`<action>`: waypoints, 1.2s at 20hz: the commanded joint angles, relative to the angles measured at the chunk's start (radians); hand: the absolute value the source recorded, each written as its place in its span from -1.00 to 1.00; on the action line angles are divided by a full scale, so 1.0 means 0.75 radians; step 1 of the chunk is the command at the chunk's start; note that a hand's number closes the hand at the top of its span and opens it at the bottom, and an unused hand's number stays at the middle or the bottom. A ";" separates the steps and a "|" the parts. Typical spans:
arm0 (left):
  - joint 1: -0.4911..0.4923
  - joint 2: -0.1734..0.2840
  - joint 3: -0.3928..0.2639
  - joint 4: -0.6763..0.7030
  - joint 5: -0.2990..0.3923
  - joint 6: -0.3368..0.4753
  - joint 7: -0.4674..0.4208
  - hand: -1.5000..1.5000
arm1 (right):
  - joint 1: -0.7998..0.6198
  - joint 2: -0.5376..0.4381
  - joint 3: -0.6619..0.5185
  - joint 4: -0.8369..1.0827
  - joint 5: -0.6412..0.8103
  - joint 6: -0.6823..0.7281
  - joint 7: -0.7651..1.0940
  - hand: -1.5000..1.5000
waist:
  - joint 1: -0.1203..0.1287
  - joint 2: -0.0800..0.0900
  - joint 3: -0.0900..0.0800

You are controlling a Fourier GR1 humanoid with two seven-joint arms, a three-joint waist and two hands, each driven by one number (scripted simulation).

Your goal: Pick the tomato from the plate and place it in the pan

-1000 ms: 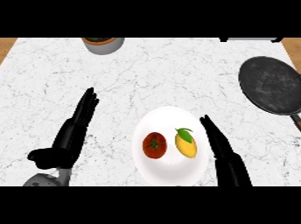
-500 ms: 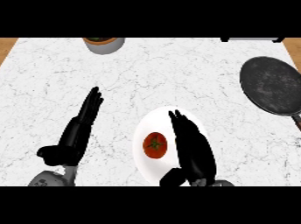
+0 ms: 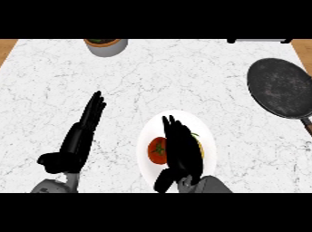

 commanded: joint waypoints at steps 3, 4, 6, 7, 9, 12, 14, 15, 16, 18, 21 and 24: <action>0.016 -0.093 -0.012 -0.020 -0.076 0.023 0.028 0.00 | -0.032 0.011 -0.001 0.172 -0.023 -0.150 -0.022 -1.00 | 0.000 0.000 0.001; 0.083 -0.036 0.055 -0.028 -0.041 -0.074 -0.034 0.00 | 0.002 0.011 0.052 -0.002 -0.006 -0.065 0.092 -1.00 | -0.003 -0.001 0.000; -0.006 -0.052 0.096 -0.025 -0.035 -0.075 0.069 0.00 | 0.091 0.011 0.058 0.046 0.048 -0.134 -0.011 -1.00 | -0.007 -0.001 0.000; 0.042 -0.121 -0.028 -0.043 -0.141 0.026 0.048 0.00 | 0.010 0.011 0.005 0.161 0.017 -0.202 -0.060 -1.00 | -0.003 0.000 0.001; 0.072 -0.114 0.034 0.003 -0.121 -0.033 -0.022 0.00 | 0.024 0.011 0.022 0.086 0.006 -0.188 -0.028 -1.00 | -0.004 -0.001 0.000; 0.022 -0.098 0.107 -0.008 -0.110 -0.107 0.015 0.00 | -0.001 0.011 -0.033 0.163 -0.010 -0.173 -0.096 -1.00 | -0.004 0.000 0.000; 0.018 -0.111 0.105 0.017 -0.124 -0.095 0.017 0.00 | -0.068 0.011 -0.040 0.348 -0.069 -0.262 -0.158 -1.00 | -0.001 0.001 0.000; 0.067 -0.088 0.128 -0.039 -0.095 -0.136 0.022 0.00 | -0.058 0.011 -0.110 0.307 -0.061 -0.201 -0.182 -1.00 | -0.002 0.000 0.000; 0.093 -0.095 0.114 -0.081 -0.113 -0.136 0.055 0.00 | -0.043 0.011 -0.005 0.311 -0.056 -0.275 -0.105 -1.00 | -0.001 0.000 0.000; 0.063 -0.095 0.124 -0.082 -0.121 -0.118 0.071 0.00 | -0.097 0.011 0.115 0.444 -0.150 -0.405 -0.057 -1.00 | 0.009 0.001 0.001; 0.102 -0.095 0.140 -0.141 -0.130 -0.142 0.091 0.00 | -0.140 0.011 0.024 0.522 -0.165 -0.323 -0.166 -1.00 | 0.005 0.000 0.001; 0.023 -0.145 0.106 -0.053 -0.162 -0.109 0.074 0.00 | -0.145 0.011 0.037 0.653 -0.162 -0.204 -0.319 1.00 | 0.008 0.004 0.001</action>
